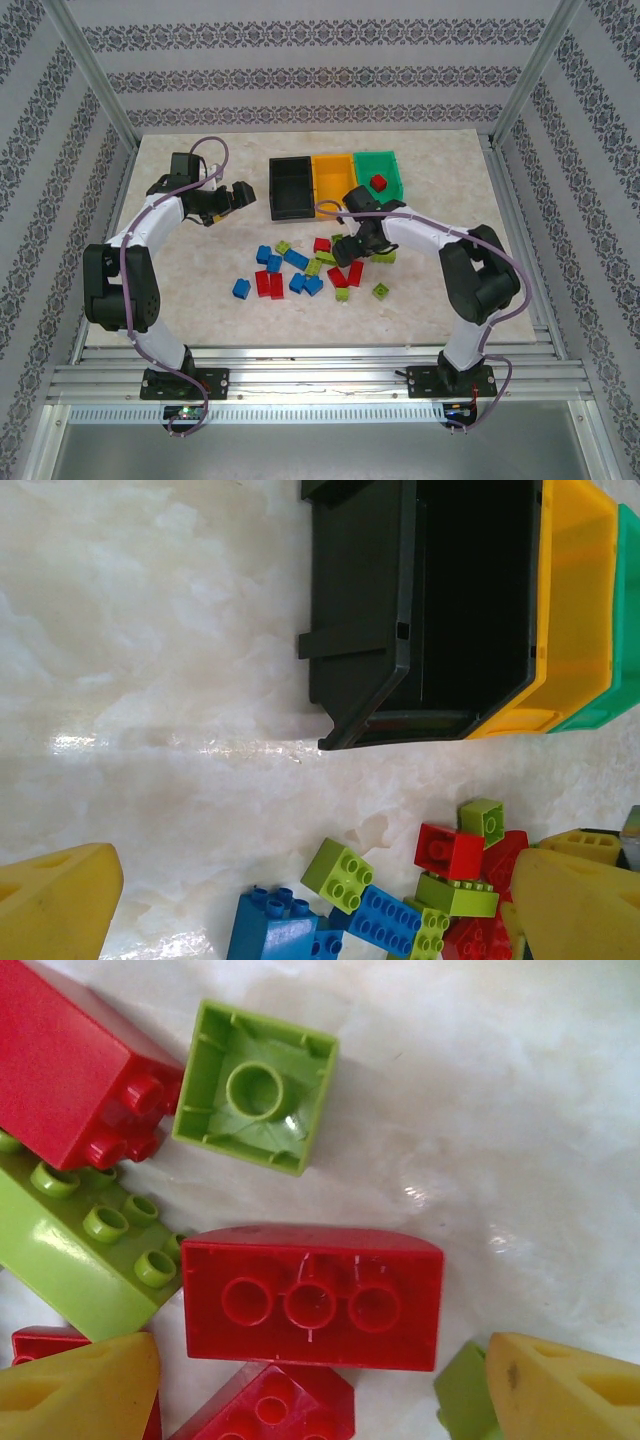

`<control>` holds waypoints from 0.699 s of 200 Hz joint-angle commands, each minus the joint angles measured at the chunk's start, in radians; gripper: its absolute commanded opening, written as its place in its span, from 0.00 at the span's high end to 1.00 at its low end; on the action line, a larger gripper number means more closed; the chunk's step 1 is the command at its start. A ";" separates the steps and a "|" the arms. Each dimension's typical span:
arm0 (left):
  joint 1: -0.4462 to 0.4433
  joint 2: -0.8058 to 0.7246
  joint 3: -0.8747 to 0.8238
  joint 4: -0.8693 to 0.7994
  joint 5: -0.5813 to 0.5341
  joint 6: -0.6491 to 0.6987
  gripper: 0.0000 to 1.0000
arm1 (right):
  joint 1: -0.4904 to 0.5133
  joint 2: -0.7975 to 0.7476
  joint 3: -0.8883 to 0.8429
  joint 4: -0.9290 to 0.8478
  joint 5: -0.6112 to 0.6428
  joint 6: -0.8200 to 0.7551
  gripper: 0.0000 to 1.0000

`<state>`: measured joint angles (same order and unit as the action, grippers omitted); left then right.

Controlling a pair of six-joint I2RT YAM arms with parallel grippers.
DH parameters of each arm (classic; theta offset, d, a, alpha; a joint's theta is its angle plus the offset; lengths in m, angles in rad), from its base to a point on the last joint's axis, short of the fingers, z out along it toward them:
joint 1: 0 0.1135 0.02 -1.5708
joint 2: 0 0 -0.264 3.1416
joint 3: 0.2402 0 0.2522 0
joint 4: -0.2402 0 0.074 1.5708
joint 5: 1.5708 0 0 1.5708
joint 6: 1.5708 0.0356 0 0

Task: Sort the legos into containers by color
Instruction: Pick up the lego from the center of the table.

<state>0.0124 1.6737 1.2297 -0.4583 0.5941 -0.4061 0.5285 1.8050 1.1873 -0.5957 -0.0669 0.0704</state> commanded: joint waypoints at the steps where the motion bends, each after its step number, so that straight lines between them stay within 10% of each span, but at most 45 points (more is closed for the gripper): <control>1: -0.009 -0.017 0.030 -0.028 -0.009 0.023 0.00 | 0.021 0.023 0.031 -0.035 0.020 -0.020 0.15; 70: -0.009 -0.008 0.031 -0.029 -0.005 0.022 0.00 | 0.022 0.079 0.053 -0.024 0.041 -0.014 0.17; 140: -0.009 0.000 0.031 -0.028 -0.001 0.020 0.00 | 0.011 0.049 0.066 -0.016 0.023 -0.014 0.41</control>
<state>0.0124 1.6737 1.2308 -0.4610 0.5941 -0.4034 0.5411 1.8862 1.2335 -0.6014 -0.0448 0.0628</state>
